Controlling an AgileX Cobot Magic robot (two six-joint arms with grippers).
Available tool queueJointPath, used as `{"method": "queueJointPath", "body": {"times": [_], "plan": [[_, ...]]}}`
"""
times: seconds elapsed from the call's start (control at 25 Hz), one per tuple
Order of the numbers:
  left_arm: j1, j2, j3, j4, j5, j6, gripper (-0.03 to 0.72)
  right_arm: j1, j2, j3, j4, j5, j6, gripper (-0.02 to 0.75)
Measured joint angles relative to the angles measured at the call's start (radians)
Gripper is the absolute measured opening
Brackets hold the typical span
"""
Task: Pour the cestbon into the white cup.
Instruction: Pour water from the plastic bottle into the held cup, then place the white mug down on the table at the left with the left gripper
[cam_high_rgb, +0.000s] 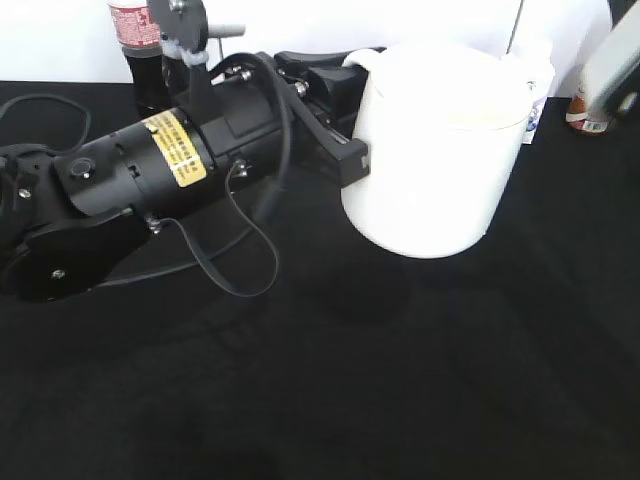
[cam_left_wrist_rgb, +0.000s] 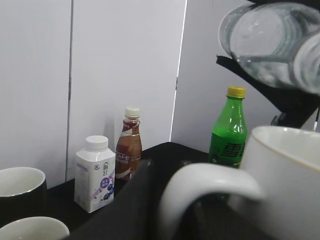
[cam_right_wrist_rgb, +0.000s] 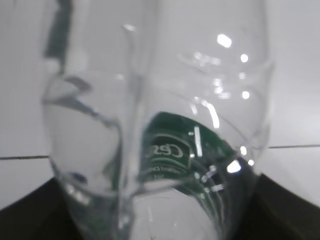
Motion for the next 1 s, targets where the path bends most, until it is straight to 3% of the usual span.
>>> {"method": "queueJointPath", "body": {"times": [0.16, 0.24, 0.4, 0.52, 0.68, 0.84, 1.0], "plan": [[-0.001, 0.000, 0.000, -0.103, -0.024, 0.001, 0.114, 0.000, 0.000, 0.000, 0.017, 0.000, 0.714, 0.489], [0.002, -0.019, 0.000, -0.139, -0.016, 0.002, 0.114, 0.000, 0.000, 0.000, 0.112, 0.017, 0.980, 0.489], [0.104, -0.108, 0.009, -0.136, 0.006, 0.002, 0.114, 0.000, 0.000, 0.000, 0.339, 0.110, 1.035, 0.489], [0.247, -0.240, 0.081, -0.136, 0.011, 0.049, 0.114, 0.000, 0.000, 0.000, 0.362, 0.153, 1.038, 0.489], [0.385, -0.315, 0.216, -0.136, 0.021, 0.075, 0.114, 0.000, 0.000, 0.000, 0.363, 0.159, 1.040, 0.489], [0.436, -0.263, 0.267, -0.150, 0.033, 0.156, 0.114, 0.000, 0.000, 0.000, 0.363, 0.160, 1.041, 0.489], [0.437, -0.034, 0.267, -0.248, -0.131, 0.163, 0.114, 0.000, 0.000, 0.000, 0.363, 0.161, 1.042, 0.489]]}}
